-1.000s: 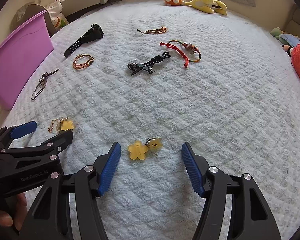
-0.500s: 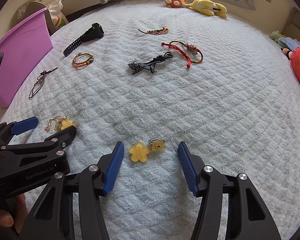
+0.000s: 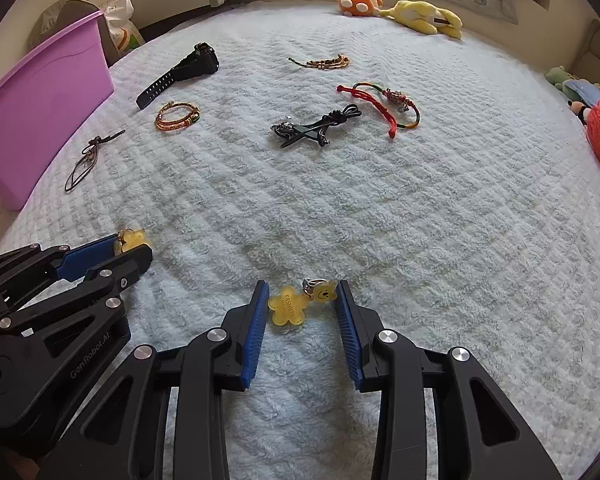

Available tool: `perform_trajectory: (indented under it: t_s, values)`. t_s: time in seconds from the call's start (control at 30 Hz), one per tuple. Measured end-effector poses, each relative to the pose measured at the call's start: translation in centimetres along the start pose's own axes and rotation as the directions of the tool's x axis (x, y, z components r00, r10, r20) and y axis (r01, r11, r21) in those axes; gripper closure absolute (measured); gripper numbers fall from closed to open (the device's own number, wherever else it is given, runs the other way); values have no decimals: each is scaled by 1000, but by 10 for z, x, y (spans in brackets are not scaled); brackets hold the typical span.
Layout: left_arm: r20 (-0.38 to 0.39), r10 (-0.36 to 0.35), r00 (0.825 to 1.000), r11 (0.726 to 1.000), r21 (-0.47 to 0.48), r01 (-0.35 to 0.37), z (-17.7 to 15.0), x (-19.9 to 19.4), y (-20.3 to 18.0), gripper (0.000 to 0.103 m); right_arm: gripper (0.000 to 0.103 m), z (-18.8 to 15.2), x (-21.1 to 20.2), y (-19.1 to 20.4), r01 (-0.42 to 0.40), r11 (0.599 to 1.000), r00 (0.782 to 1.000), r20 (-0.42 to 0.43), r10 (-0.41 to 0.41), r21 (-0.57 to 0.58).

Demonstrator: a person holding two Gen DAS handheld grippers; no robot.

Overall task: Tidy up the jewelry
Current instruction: 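Close the right tool on the yellow flower charm necklace, then carry the flower necklace into the pink tub and open the right tool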

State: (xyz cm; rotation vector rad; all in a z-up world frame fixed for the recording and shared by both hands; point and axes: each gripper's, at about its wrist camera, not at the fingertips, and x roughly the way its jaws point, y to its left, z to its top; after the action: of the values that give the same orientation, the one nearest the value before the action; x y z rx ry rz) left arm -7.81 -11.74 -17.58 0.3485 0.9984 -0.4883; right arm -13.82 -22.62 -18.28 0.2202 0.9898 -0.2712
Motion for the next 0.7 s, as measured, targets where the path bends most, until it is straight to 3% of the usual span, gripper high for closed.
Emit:
perform_trajectory:
  t_s: [0.07, 0.7]
  values:
    - [-1, -17, 1000, 1000, -15, 17, 1, -1, 3, 81, 75, 0, -1, -1, -13, 1000, 1000, 0, 13, 2]
    - [-31, -48, 998, 997, -62, 46, 11, -42, 28, 81, 75, 9, -44, 0, -48, 997, 998, -35, 50, 65]
